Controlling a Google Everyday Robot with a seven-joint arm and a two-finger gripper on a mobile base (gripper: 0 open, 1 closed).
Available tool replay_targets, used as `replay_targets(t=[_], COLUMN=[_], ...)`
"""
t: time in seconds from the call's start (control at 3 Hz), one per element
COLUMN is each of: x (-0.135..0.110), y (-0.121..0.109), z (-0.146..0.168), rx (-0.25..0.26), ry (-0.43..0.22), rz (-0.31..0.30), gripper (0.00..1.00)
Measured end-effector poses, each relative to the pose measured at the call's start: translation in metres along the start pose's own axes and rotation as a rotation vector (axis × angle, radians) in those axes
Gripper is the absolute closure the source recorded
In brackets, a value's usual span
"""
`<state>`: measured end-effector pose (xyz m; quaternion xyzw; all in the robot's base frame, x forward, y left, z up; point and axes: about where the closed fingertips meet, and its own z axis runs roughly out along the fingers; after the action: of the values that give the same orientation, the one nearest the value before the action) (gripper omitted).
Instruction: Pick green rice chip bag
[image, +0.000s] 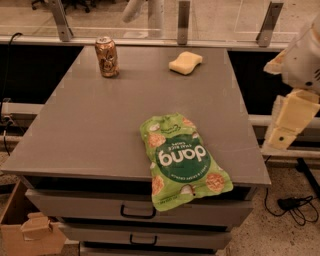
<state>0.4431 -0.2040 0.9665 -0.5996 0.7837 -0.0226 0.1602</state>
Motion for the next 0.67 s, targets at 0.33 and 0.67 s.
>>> replay_targets(t=[0.33,0.67], x=[-0.036,-0.074], y=[0.008,0.015], z=[0.040,0.085], rx=[-0.025,-0.049], ry=[-0.017,-0.032], rz=[0.045,0.140], gripper=[0.00,0.00])
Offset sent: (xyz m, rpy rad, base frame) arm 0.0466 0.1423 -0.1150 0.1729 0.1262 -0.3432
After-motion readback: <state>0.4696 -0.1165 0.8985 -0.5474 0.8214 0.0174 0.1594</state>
